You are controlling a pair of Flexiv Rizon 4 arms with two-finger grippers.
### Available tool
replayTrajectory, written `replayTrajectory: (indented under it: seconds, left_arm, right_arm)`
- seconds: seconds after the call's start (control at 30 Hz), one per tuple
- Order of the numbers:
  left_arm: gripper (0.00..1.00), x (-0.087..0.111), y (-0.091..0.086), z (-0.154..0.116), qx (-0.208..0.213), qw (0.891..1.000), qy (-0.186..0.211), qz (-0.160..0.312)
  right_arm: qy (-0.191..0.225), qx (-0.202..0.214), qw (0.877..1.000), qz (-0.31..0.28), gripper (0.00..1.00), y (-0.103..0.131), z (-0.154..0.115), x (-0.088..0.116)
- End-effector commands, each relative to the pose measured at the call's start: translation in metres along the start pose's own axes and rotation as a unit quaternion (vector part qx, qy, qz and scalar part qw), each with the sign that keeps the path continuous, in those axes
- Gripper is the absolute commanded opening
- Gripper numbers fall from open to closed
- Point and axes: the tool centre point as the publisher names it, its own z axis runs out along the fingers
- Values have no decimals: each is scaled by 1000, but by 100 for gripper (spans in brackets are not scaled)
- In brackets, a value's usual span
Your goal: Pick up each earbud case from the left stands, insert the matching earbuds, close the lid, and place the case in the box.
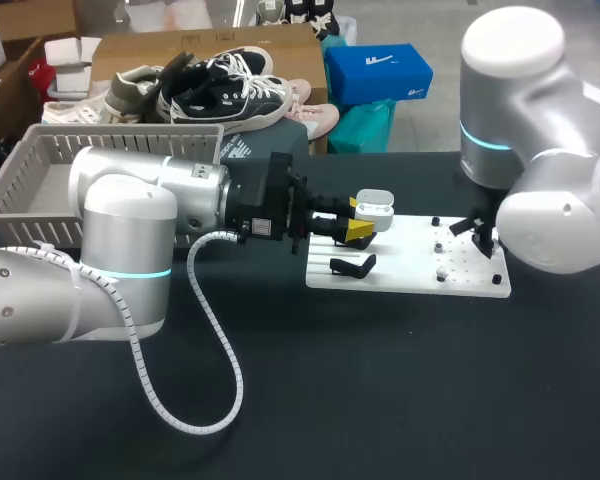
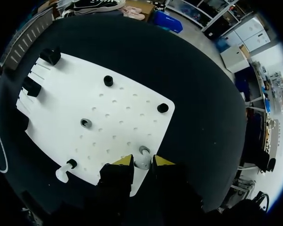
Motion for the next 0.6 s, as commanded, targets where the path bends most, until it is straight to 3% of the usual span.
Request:
replayTrajectory:
  seconds: [0.03,0.13,0.27,0.5,0.6]
  left_arm:
    - [0,0,1,0,1,1000,0,0]
    - [0,0,1,0,1,1000,0,0]
    - [0,0,1,0,1,1000,0,0]
    - [0,0,1,0,1,1000,0,0]
    - [0,0,1,0,1,1000,0,0]
  right_arm:
    - [-1,5,1000,1,23,1,-1,1]
    - [-1,7,1000,2,17,1,-1,1]
    - [2,11,1000,5,22,0,-1,1]
    - [0,17,1000,6,22,0,-2,1]
    - [0,19,1000,8,12,-1,-3,1]
